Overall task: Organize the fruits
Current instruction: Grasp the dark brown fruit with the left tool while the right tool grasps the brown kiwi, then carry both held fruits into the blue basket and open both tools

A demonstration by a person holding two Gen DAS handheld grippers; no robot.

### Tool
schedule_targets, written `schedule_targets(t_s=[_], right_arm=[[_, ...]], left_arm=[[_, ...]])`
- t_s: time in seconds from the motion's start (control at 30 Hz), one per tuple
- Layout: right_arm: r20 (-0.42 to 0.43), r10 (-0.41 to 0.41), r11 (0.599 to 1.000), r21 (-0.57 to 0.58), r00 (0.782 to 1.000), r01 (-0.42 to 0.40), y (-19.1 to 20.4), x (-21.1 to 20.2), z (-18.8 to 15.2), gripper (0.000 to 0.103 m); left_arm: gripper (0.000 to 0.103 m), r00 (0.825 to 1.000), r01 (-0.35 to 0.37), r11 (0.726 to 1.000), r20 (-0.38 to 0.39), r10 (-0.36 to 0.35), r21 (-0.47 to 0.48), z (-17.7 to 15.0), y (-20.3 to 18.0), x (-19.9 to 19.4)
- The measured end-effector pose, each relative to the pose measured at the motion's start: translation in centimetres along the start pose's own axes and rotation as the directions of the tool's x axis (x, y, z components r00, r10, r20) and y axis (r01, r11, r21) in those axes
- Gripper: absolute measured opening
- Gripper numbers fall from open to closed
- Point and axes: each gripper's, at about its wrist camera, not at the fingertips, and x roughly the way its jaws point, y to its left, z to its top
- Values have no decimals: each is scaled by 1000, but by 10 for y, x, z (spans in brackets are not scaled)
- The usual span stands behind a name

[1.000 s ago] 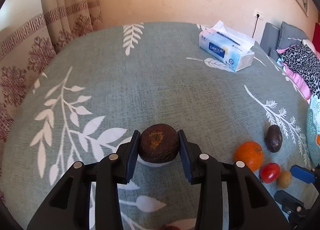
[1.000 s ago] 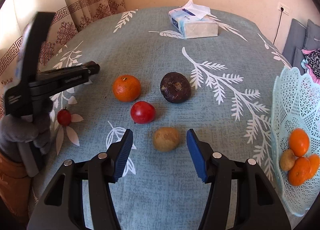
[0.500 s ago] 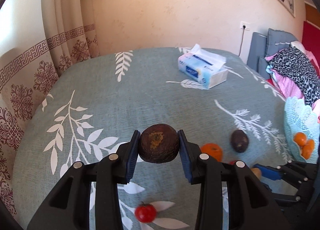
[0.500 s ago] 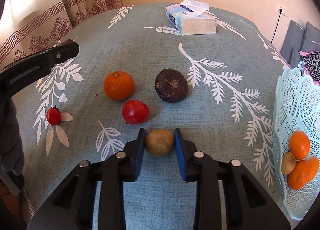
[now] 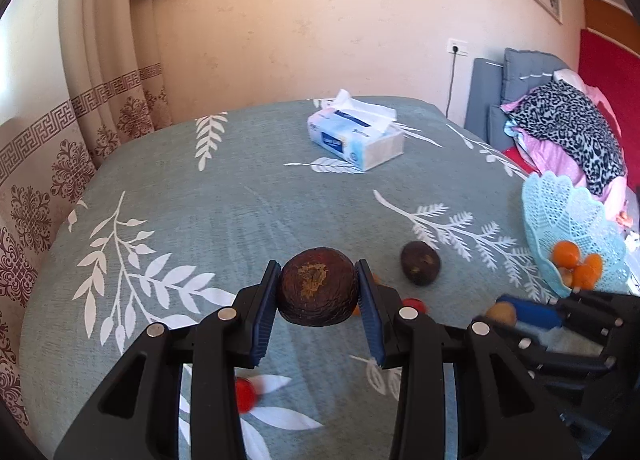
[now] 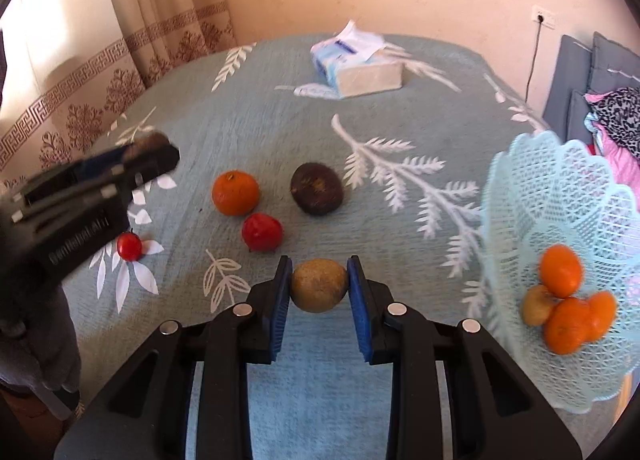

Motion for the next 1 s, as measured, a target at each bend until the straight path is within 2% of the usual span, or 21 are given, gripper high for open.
schedule_targets(t_s=[0.27,1.0], right_arm=[[59,-36,998,55,998,33,-27,-26,1,29],[110,-147,971,205,983,122,-119,-64,-21,29]], left_arm=[[38,1000,29,999,-1,-29,27,-5,-21,-6],[38,996,86,993,-15,-85,85,-2,-85,-13]])
